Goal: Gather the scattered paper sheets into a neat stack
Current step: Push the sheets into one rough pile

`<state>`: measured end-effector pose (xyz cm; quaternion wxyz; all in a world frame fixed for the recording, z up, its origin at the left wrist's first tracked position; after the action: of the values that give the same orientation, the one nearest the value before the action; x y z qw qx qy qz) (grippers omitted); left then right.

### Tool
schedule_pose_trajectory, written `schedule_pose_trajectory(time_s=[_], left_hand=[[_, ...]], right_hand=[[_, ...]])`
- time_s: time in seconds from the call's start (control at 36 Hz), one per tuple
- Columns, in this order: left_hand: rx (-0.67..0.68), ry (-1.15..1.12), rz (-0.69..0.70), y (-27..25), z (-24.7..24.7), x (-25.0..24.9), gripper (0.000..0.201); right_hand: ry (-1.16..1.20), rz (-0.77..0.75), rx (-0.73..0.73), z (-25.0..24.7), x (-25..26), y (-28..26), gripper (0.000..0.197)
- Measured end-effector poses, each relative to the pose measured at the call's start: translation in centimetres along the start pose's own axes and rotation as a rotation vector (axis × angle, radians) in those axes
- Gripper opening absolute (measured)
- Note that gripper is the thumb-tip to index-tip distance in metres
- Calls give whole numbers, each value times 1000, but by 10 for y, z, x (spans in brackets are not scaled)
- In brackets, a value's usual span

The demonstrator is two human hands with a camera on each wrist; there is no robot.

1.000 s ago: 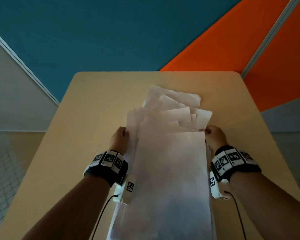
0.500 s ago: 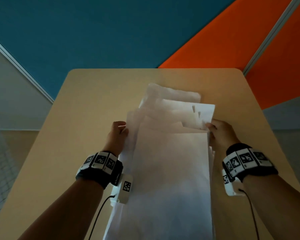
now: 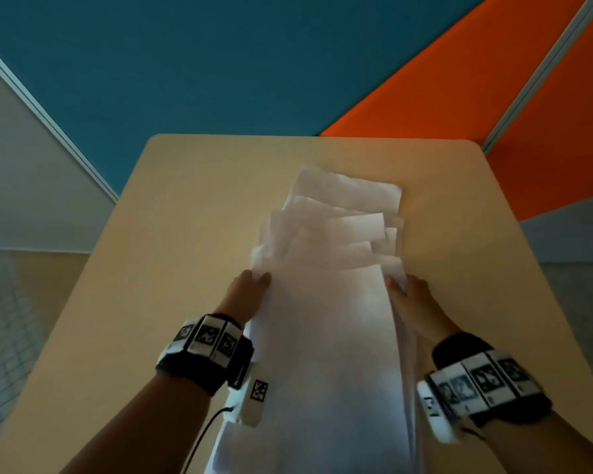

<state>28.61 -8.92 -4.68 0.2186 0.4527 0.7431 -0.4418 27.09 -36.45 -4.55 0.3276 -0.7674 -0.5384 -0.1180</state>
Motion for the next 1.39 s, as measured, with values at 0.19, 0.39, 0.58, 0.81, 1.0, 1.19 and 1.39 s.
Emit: schedule_pose_trajectory(time_s=[0.19, 0.39, 0.58, 0.81, 1.0, 1.19, 1.39], left_hand=[[-53, -211, 118, -5, -6, -4, 57], [25, -54, 55, -41, -21, 49, 39], [37, -52, 46, -59, 1, 29, 47], [-23, 163, 72, -94, -30, 65, 51], [74, 161, 36, -125, 5, 59, 58], [54, 209, 123, -136, -20, 77, 79], [196, 262, 209, -156, 2, 78, 102]], right_hand=[[134, 43, -97, -14, 5, -1, 58], [-107, 101, 80, 4, -48, -42, 41], [-16, 45, 56, 21, -14, -59, 56], [-38, 88, 60, -2, -58, -98, 28], [-53, -2, 82, 39, -36, -136, 57], [-60, 41, 48, 18, -70, -134, 30], [-87, -136, 54, 40, -54, -159, 67]])
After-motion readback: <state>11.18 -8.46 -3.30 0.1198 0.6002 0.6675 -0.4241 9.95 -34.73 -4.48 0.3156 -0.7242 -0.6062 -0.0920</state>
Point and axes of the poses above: each hand's wrist, its own y-axis towards the middle knuckle, its own z-axis out of the palm, x = y × z, the point moved 5 cm from there along y, towards the middle knuckle, and after that the axes turned 8 degrees about -y, right-handed, at the moved point
